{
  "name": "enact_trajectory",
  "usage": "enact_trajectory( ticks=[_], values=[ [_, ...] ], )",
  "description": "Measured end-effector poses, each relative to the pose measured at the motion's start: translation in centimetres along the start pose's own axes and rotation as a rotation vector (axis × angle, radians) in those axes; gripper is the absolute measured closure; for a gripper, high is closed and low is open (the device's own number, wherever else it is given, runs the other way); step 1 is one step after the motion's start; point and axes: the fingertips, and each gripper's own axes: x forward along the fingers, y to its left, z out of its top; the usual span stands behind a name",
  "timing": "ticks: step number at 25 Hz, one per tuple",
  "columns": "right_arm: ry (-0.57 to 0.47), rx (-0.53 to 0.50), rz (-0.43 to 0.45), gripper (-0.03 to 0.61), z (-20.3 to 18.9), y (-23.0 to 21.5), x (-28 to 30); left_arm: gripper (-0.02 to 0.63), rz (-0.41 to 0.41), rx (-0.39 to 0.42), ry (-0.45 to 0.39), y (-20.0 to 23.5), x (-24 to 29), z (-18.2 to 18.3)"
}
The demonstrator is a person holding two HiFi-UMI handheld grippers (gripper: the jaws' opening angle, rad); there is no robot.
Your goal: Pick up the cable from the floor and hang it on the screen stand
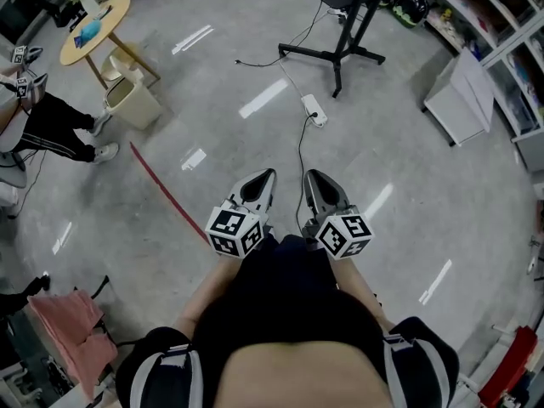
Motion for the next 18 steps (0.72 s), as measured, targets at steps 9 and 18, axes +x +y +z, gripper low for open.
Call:
enact_trajectory(
  ticks=[9, 18],
  values=[
    [-0.035, -0.064, -0.068, 0.552, 2.1, 0.2, 4.4, 0.607, -0.010, 0.022, -0.002, 4.8, 1.6, 2.9],
    [0.023, -0.040, -0.072, 0.552, 1.6, -1.6, 9.5, 0.607, 0.001, 0.001, 0.012, 9.2, 4.9, 3.5]
  ],
)
